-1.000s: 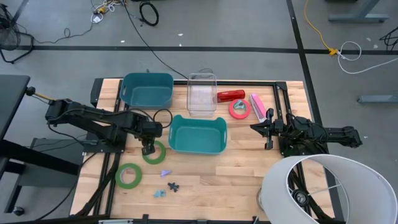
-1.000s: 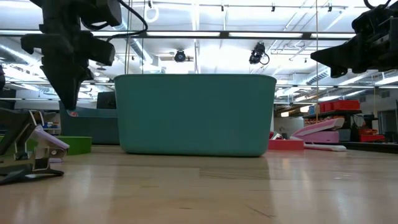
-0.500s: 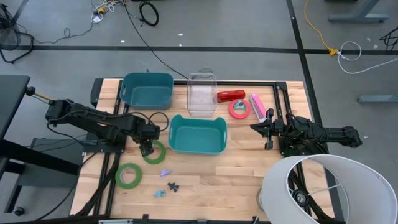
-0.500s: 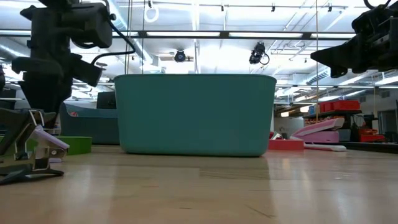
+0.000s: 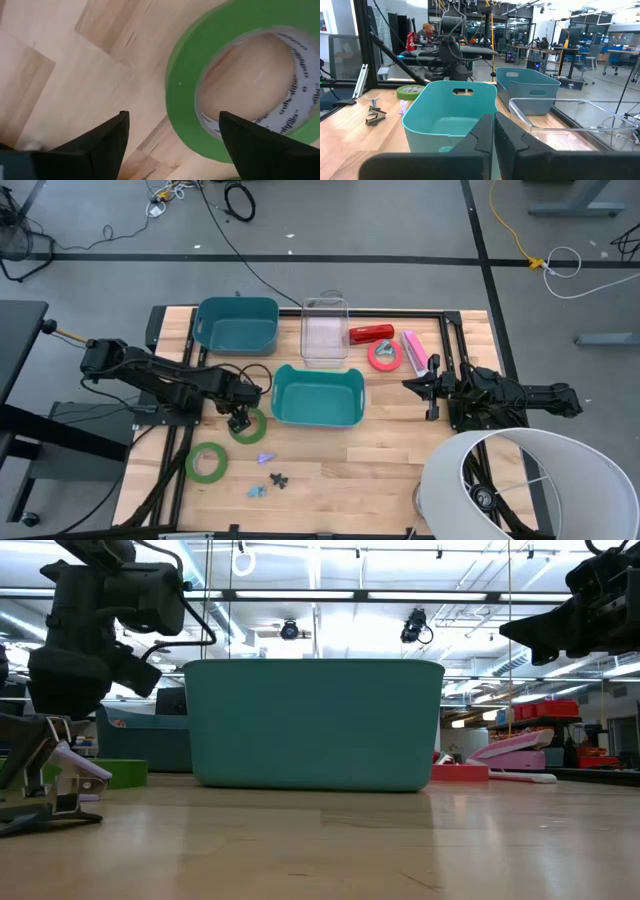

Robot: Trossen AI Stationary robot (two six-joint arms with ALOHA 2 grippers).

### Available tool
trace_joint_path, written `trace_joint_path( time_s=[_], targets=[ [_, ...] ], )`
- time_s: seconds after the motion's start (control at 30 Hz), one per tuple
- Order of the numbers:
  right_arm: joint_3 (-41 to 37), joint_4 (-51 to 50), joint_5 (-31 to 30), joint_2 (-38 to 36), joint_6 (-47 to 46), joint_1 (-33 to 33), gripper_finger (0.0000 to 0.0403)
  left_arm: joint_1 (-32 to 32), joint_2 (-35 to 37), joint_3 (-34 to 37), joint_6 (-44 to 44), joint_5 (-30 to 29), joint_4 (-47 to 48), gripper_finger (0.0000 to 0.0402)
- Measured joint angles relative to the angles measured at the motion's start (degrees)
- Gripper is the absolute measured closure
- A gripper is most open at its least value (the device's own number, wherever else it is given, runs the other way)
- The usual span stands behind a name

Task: Pick and place Stapler, Stapler remover, tape
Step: Put the top green tape into the blue bin

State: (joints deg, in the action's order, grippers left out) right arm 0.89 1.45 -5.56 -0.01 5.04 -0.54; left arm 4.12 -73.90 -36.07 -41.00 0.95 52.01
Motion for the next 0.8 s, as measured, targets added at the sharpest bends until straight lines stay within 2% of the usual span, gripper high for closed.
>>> trace_joint_path(
  time_s=[0.5,0.8],
  targets=[
    [0.0,0.0,0.0,0.0,0.0,0.0,0.0385,0.0,-5.6,0.0,-0.8,-0.3,-5.8,0.0092],
    [0.0,0.0,0.0,0.0,0.0,0.0,0.0385,0.0,-6.8,0.0,-0.1,-2.8,-7.5,0.0092]
  ],
)
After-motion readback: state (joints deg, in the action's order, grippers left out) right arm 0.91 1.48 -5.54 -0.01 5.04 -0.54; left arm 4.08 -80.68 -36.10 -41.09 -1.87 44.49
